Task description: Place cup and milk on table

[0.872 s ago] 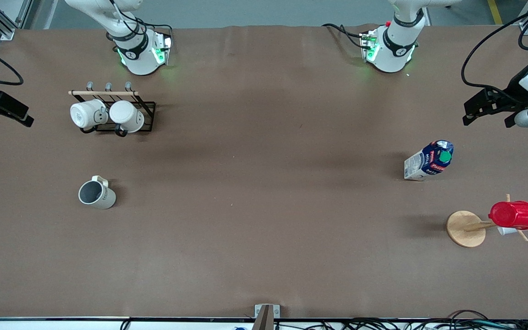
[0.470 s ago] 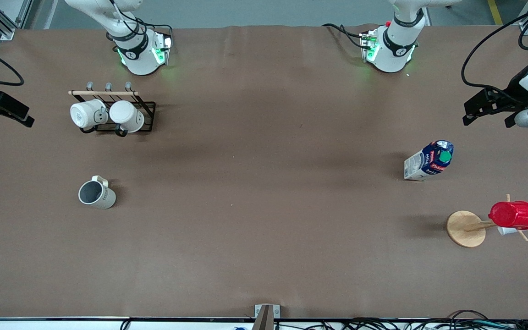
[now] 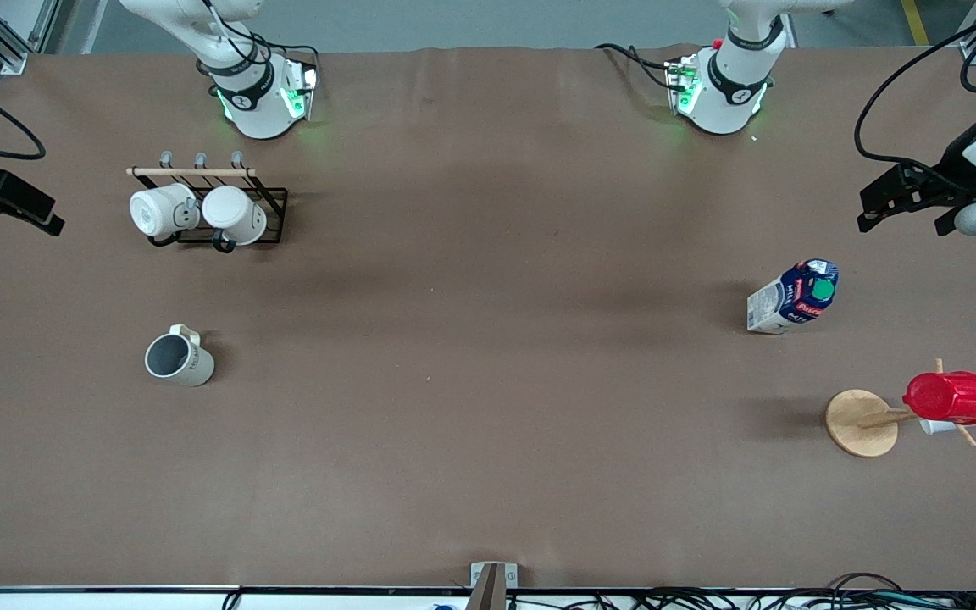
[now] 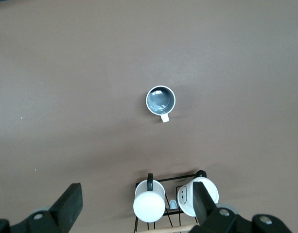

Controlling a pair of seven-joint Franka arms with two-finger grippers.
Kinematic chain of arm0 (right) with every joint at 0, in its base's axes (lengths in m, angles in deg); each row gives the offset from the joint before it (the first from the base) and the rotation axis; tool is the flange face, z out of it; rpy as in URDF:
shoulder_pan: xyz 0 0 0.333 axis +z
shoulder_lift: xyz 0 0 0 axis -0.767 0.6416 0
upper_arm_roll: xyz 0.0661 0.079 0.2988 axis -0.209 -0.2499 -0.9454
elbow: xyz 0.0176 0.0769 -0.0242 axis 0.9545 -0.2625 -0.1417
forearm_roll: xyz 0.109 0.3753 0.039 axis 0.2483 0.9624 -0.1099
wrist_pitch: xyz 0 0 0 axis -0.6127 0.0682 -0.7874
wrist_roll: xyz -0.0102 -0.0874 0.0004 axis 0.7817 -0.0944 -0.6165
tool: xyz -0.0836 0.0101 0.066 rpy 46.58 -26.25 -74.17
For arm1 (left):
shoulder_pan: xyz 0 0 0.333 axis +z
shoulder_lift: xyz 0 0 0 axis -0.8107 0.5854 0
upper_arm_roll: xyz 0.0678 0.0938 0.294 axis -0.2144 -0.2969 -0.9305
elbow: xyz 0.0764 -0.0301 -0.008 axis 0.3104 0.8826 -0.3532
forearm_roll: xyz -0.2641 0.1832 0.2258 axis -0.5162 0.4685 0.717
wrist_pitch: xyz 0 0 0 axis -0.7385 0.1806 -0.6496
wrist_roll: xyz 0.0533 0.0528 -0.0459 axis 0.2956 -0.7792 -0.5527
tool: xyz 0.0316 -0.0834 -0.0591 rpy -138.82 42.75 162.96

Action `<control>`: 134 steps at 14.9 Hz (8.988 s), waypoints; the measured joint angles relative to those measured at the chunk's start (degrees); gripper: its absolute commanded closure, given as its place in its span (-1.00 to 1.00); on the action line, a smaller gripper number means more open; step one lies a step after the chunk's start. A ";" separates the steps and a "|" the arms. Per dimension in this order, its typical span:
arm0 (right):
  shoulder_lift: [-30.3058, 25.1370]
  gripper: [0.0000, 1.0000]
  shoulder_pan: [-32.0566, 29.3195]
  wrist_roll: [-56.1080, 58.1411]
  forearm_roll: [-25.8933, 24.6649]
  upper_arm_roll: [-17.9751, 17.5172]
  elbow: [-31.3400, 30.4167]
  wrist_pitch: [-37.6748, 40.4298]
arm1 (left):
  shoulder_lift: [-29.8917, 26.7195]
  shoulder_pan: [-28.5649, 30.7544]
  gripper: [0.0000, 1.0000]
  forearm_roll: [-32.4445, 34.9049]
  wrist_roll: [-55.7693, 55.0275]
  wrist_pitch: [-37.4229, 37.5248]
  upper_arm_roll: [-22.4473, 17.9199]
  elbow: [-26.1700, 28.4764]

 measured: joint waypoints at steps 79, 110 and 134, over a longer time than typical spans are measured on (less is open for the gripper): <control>27.38 -1.00 23.88 -38.42 -25.87 -20.37 -6.60 -38.33 | 27.69 -1.74 0.66 -4.10 -23.38 -28.63 31.01 7.03; 1.82 -1.00 1.20 3.61 -1.19 0.60 1.57 -1.61 | 34.52 -4.56 0.40 8.03 -36.19 -28.01 35.25 4.22; 1.82 -1.00 1.21 4.36 -1.18 0.62 1.57 -1.52 | 11.79 -3.97 -1.00 0.62 -22.25 -12.44 16.64 3.20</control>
